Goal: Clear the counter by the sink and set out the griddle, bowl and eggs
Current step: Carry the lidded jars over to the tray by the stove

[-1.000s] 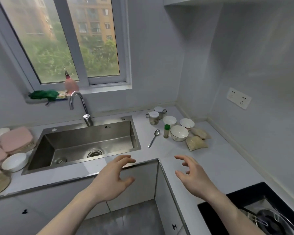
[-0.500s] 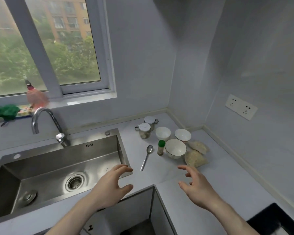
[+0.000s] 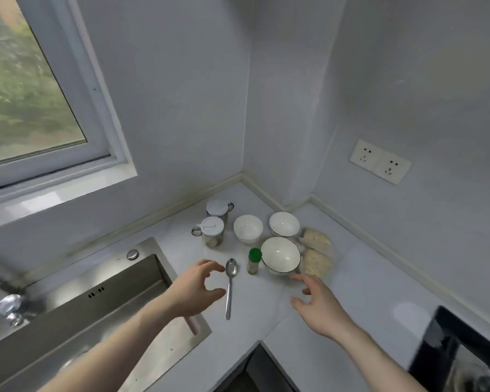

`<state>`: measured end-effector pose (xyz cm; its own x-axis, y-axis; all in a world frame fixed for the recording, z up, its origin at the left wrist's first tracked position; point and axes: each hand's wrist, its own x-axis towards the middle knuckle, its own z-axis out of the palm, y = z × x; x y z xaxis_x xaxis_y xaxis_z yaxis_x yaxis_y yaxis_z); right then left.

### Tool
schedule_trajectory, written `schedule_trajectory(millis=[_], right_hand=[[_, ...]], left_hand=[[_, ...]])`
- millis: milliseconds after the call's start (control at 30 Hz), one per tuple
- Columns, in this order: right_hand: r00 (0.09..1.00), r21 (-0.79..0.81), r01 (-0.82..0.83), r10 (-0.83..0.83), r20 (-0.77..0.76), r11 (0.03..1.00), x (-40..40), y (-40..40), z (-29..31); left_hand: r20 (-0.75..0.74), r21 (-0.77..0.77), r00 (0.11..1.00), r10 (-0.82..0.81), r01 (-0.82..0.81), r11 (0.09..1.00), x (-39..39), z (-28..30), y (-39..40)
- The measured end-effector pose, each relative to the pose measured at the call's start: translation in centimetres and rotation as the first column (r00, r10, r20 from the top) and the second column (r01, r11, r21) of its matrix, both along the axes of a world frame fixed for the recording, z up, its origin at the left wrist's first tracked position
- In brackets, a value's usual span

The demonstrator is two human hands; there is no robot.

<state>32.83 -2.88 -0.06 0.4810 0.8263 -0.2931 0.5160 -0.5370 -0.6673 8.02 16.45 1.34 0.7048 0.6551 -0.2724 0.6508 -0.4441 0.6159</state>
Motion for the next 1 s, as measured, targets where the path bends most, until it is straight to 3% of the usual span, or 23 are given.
schedule_trajectory(millis=[300,500,700,867,1000], right_hand=[[0.994,-0.075,0.108,-0.108,0.001,0.991,2.5,1.5,-1.8],[0.996,-0.141,0.085,-0.082,0.028,0.986,4.6,4.3,-2.7],[0.997,-0.193,0.081,-0.08,0.014,0.978,5.4,6.4,-4.4],[0.996,-0.193,0.092,-0.094,-0.005,0.977,5.6,7.1,-5.3],[0.996,-0.172,0.09,-0.092,-0.006,0.981,6.2,7.9,-5.4]], left_hand=[[-0.052,-0.003,0.993,-0.105,0.105,0.994,7.0,-3.1,5.7],[-0.176,0.044,0.958,-0.226,0.237,0.971,12.4,-6.3,6.3],[-0.289,0.107,0.925,-0.246,0.287,0.952,15.5,-9.9,6.8],[-0.266,0.101,0.938,-0.224,0.259,0.961,16.2,-10.7,7.6],[-0.161,0.159,0.975,-0.152,0.178,0.971,14.8,-9.9,7.8]])
